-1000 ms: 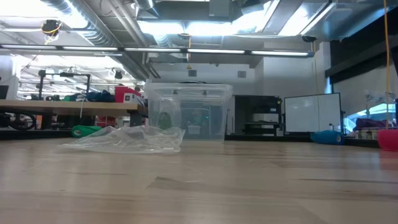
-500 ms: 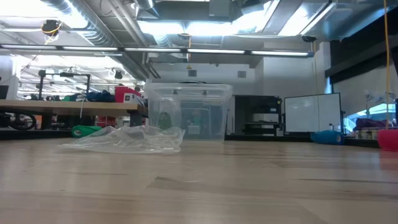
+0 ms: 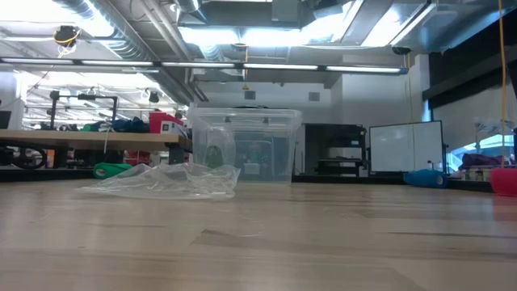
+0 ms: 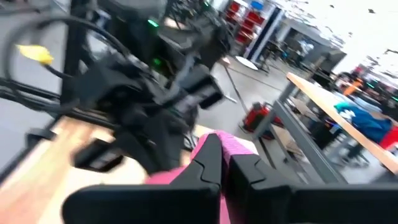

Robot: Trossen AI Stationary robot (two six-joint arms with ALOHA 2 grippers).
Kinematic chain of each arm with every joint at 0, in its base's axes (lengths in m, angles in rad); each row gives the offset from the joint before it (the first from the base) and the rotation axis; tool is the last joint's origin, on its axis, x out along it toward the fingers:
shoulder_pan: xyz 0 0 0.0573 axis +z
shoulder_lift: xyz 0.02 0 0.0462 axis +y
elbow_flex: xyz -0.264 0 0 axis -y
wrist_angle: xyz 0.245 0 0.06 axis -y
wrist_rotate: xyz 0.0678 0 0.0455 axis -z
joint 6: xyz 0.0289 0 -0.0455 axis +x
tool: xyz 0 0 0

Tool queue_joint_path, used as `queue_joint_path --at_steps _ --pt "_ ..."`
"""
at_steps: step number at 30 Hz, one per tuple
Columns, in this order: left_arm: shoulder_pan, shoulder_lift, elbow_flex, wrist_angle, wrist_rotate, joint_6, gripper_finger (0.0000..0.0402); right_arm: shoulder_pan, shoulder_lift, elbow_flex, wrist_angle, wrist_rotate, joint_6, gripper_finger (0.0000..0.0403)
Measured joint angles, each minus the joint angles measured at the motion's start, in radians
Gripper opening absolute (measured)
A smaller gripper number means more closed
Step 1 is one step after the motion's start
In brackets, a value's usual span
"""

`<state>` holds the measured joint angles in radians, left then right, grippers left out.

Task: Roll bandage
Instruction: Roll the pink bandage

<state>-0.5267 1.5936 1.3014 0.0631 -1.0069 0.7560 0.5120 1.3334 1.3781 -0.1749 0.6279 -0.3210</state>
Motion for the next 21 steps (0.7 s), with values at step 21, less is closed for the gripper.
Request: queue_joint_path --at_steps 21 --pt "-0.059 0.002 -0.003 -0.059 0.024 -0.070 0.0004 -0.186 0.047 0.001 -0.279 -0.247 0.291 0.0013"
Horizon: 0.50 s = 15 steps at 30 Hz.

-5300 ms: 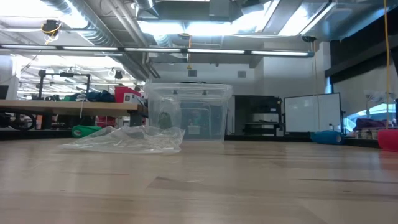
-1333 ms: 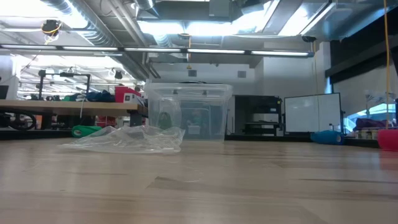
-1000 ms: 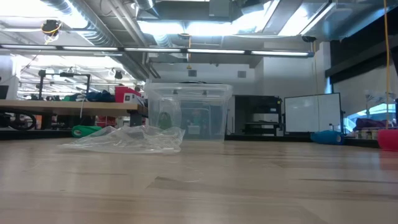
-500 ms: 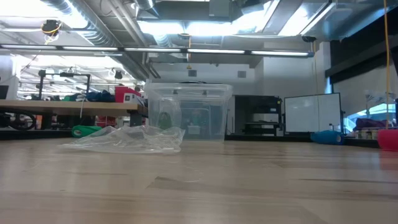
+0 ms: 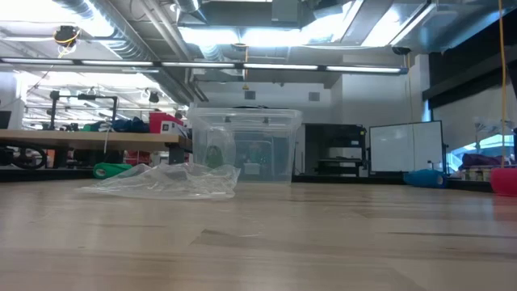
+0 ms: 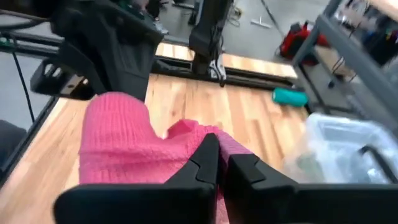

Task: Roll bandage
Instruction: Roll the pink bandage

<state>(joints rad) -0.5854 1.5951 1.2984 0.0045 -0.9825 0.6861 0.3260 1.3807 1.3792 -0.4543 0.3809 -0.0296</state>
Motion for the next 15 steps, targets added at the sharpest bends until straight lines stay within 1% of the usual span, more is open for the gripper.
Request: queue_joint_path --at_steps 3,5,12,15 --pt "0.003 0.000 0.000 0.001 0.000 -0.006 0.0004 0.000 0.024 0.000 -0.002 -0.002 0.054 0.0031" --pt "0.004 0.000 0.000 0.000 0.000 -0.018 0.0004 0.000 0.032 0.000 -0.009 -0.004 0.067 0.0056" --pt "0.005 0.000 0.000 -0.035 -0.003 -0.056 0.0004 0.000 0.012 0.001 -0.085 -0.007 0.082 0.0178" --pt "0.004 0.000 0.000 -0.057 0.000 -0.084 0.0004 0.000 -0.006 0.038 -0.151 -0.002 0.086 0.0215"
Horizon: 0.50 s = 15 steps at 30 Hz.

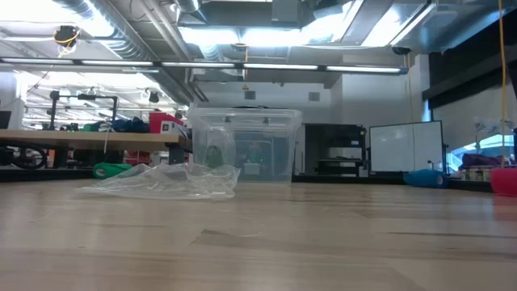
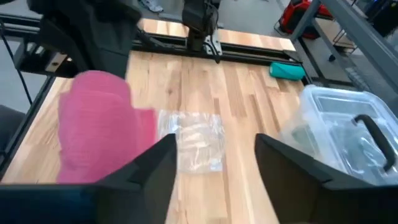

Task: Roll bandage
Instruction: Roll the pink bandage

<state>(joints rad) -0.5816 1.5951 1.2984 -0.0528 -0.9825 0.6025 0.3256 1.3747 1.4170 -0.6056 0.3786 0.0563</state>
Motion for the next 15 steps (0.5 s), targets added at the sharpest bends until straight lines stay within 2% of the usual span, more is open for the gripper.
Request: queue_joint_path --at_steps 4,8,15 --pt "0.001 0.000 0.000 0.007 0.000 -0.007 0.0004 0.001 -0.005 0.055 -0.068 -0.015 0.026 0.0245" --pt "0.002 0.000 0.000 0.011 -0.004 -0.052 0.0004 0.001 -0.005 0.085 -0.127 -0.029 0.030 0.0254" --pt "0.007 0.000 0.000 -0.056 0.005 -0.292 0.0004 0.023 -0.008 0.173 -0.327 -0.063 0.092 0.0249"
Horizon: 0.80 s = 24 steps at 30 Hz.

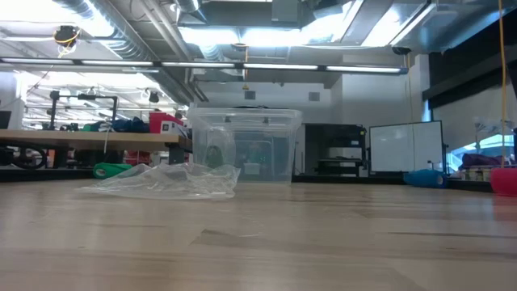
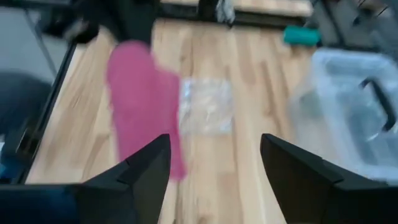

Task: Roll bandage
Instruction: Roll the pink bandage

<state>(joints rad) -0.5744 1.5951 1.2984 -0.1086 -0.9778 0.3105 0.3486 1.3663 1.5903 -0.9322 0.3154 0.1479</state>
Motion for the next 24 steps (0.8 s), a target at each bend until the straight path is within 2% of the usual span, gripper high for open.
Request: queue_joint_path --at_steps 5,8,11,13,16,20,24 --pt "0.000 -0.001 0.000 -0.002 0.022 -0.156 0.0004 0.083 -0.018 0.003 -0.155 0.019 0.084 0.0249" --pt "0.000 -0.002 0.000 0.018 0.030 -0.197 0.0004 0.176 -0.030 -0.019 -0.205 0.124 0.144 0.0248" --pt "0.000 -0.004 0.001 0.037 0.088 -0.222 0.0004 0.285 -0.067 -0.101 -0.186 0.273 0.173 0.0248" --pt "0.000 -0.004 0.001 0.065 0.121 -0.224 0.0004 0.354 -0.104 -0.184 -0.138 0.388 0.188 0.0248" --pt "0.000 -0.004 0.001 0.102 0.127 -0.203 0.0004 0.451 -0.159 -0.350 0.026 0.556 0.196 0.0248" --pt "0.011 -0.004 0.001 0.119 0.142 -0.199 0.0004 0.526 -0.190 -0.547 0.258 0.665 0.185 0.0248" --pt "0.033 -0.004 0.001 0.121 0.219 -0.219 0.0004 0.503 -0.175 -0.644 0.425 0.712 0.109 0.0248"
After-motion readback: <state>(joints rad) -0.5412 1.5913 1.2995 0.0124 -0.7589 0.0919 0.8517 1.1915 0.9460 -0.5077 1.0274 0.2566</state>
